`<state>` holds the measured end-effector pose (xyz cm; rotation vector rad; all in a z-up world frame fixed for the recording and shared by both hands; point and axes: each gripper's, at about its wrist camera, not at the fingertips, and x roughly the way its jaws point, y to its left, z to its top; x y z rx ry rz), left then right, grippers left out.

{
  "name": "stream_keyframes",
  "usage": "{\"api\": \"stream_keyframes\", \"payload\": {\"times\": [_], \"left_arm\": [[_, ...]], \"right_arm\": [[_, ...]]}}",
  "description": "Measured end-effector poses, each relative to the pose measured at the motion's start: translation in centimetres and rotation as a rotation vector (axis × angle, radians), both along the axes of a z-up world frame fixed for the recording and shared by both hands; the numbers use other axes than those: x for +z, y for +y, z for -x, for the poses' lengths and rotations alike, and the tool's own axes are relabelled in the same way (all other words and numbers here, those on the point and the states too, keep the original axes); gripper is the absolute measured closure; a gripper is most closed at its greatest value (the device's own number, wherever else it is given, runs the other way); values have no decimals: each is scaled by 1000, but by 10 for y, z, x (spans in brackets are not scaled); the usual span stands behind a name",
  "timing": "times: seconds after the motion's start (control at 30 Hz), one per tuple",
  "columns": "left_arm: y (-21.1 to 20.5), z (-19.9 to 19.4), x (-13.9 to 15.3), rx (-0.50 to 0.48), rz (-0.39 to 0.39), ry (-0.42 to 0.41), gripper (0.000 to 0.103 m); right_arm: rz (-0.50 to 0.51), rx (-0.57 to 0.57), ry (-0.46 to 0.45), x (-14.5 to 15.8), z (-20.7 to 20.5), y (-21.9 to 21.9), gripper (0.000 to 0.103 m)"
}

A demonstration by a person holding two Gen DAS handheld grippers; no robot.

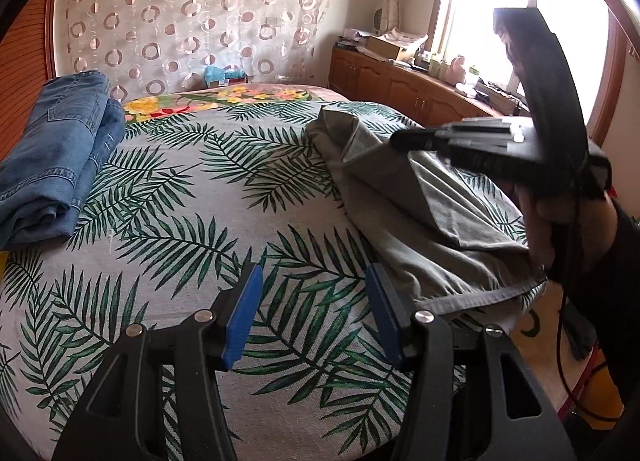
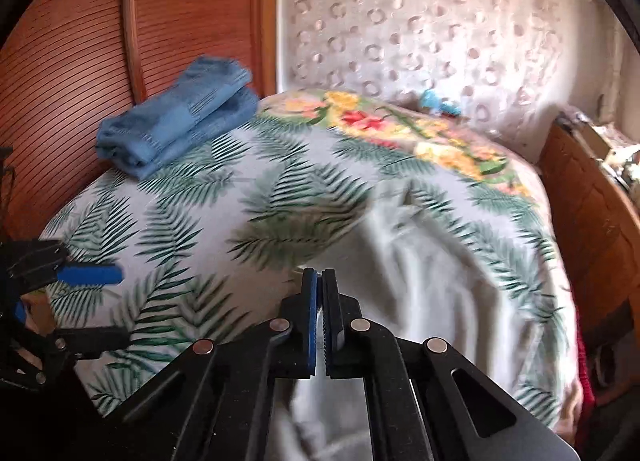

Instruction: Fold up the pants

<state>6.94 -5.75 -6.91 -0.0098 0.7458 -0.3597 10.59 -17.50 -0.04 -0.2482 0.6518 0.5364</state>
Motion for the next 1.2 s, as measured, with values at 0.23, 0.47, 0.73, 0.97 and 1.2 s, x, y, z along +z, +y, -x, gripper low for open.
{"api": "stream_keyframes", "payload": {"times": [0.23, 0.47, 0.73, 0.97, 1.2], "left_arm": [[-11, -1, -6, -28, -2, 14, 48], [-15, -1, -7, -34, -5, 16, 48], [-14, -1, -7, -32, -5, 19, 48], [-15, -1, -8, -32, -5, 19, 48], [-15, 0, -9, -30, -6, 18, 48]], "right_arm": [[31, -117, -44, 14, -14, -40, 101], [50, -221, -40, 15, -38, -68, 101], [87, -252, -56, 19, -49, -74, 101], [107, -260, -39, 3, -63, -76, 101], [109, -298, 55, -26, -84, -95, 101]]}}
